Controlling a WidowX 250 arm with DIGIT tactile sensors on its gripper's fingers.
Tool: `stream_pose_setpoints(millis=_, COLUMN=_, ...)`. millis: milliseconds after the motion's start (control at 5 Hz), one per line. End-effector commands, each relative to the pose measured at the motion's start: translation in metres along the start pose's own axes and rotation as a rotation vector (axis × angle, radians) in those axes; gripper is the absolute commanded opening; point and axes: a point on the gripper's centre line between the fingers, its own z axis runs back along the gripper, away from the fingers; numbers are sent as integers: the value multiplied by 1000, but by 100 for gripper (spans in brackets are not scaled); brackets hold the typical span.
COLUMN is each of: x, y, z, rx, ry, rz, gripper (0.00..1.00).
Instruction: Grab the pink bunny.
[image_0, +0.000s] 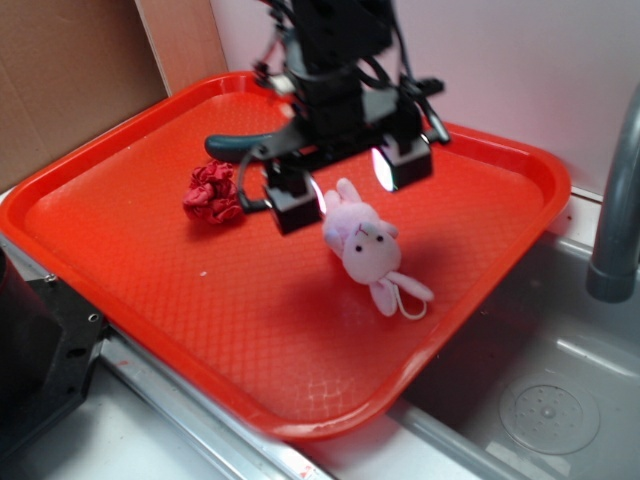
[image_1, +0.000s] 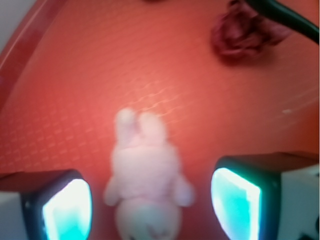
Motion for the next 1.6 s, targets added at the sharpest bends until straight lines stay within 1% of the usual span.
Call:
stream_pose_setpoints(millis=0, x=-4, y=-11, z=-18, rx=-10, ry=-9, rz=1, gripper=59)
stream_pose_setpoints(millis=200, x=-7, y=-8, z=-21, rx=-5, ry=-10, rz=1, gripper=0)
stream_pose_setpoints(millis=400, x=-5, y=-2, z=-15, rx=-9, ry=21, rz=-12, gripper=0)
stream_pose_setpoints(millis=600, x=7, y=-3, z=5, rx=8, ry=50, rz=-121, gripper=0)
stream_pose_setpoints(millis=800, x=25, y=-4, z=35, rx=-21, ry=90, rz=-284, gripper=0)
stream_pose_setpoints(millis=1000, x=61, y=0, z=73, rx=-35, ry=148, rz=-424, gripper=0)
stream_pose_setpoints(millis=1200, x=82, y=9, z=106, rx=-25, ry=164, rz=-637, gripper=0)
stream_pose_setpoints(millis=1400, x=107, y=28, z=135, rx=-75, ry=183, rz=-883, gripper=0)
